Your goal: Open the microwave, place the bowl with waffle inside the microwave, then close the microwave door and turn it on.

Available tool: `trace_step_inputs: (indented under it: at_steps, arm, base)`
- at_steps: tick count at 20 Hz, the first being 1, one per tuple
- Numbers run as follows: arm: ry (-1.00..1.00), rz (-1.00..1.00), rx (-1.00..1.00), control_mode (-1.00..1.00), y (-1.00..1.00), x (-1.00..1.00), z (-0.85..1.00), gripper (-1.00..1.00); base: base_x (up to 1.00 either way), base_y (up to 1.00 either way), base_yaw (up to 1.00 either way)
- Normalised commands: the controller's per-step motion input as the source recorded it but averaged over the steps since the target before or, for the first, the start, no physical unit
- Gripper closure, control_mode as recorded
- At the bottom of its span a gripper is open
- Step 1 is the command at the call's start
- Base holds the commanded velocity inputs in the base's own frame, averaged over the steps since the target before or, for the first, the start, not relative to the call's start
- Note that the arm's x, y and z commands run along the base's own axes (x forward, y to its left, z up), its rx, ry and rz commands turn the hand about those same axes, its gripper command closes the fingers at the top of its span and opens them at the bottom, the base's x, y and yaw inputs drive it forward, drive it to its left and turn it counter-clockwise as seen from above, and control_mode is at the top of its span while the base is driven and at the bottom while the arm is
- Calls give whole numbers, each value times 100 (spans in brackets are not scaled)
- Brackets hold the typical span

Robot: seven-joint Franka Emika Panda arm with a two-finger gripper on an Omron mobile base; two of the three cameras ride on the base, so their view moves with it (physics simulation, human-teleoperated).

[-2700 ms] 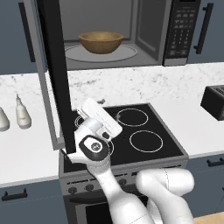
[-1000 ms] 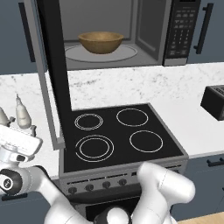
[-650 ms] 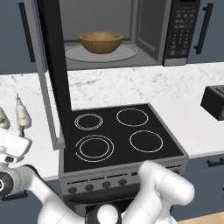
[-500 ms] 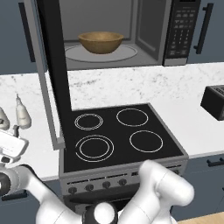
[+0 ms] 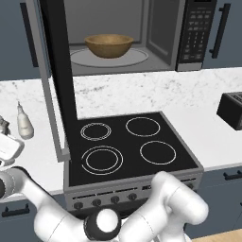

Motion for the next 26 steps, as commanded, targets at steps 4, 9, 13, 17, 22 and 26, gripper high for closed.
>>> trace_step_inputs:
  at_steps: [4,9,13,17,22,26]
  arm:
    - [-3,-10,12,-100,-35,-1,77,100]
    - [-8,-14,29,-100,-90,-23,62,100]
    - [-15,-14,41,-100,-100,-41,58,100]
    - [-20,-13,44,-100,-100,-40,66,100]
    - [-26,-8,46,-100,-100,-39,69,100]
    - [-25,-3,49,-100,-100,-31,64,100]
  base:
    - [0,0,0]
    - [0,0,0]
    - [0,0,0]
    - [0,0,0]
    - [0,0,0]
    - [0,0,0]
